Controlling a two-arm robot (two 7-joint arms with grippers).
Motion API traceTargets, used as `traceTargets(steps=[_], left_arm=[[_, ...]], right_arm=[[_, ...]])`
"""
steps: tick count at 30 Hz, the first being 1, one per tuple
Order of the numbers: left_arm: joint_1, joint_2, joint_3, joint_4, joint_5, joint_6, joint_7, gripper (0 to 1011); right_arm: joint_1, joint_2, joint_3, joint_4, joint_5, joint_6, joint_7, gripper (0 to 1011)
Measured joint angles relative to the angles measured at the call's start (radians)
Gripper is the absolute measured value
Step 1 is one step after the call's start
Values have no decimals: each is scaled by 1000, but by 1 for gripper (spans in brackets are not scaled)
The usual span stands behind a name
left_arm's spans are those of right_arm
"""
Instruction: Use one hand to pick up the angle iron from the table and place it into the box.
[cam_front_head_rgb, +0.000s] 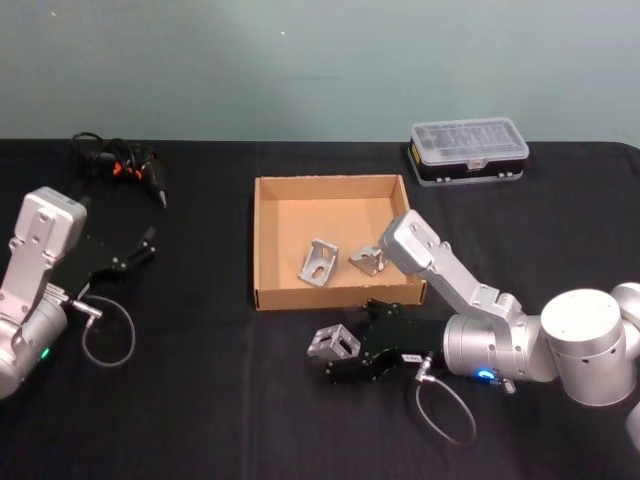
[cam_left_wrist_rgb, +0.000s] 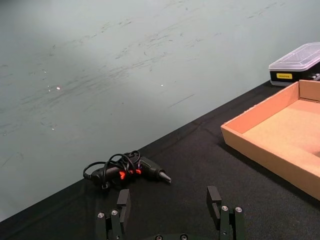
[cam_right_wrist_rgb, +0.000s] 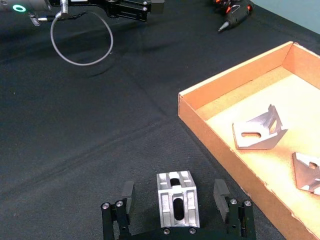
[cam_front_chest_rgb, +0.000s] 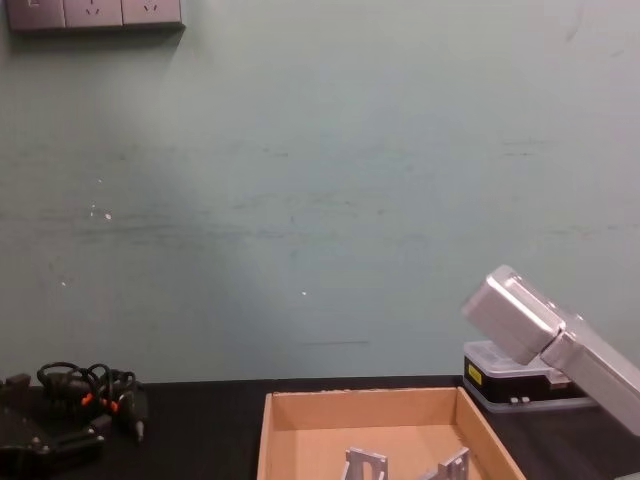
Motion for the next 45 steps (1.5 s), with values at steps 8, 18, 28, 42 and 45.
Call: traceTargets(steps=[8,18,28,42,45], left_arm=[[0,0,0,0,0,0,0,1000],[0,0,0,0,0,0,0,1000],[0,0,0,0,0,0,0,1000],[0,0,0,0,0,0,0,1000],[0,0,0,0,0,0,0,1000]], right_arm=[[21,-13,-13,30,3,-8,6,1003],[35,-22,-27,54,9,-21,15,973],[35,-16,-28,49,15,-21,13,718],[22,-4,-25,31,19,-21,2,438],[18,-1,-23,23,20,-20,-2,438]])
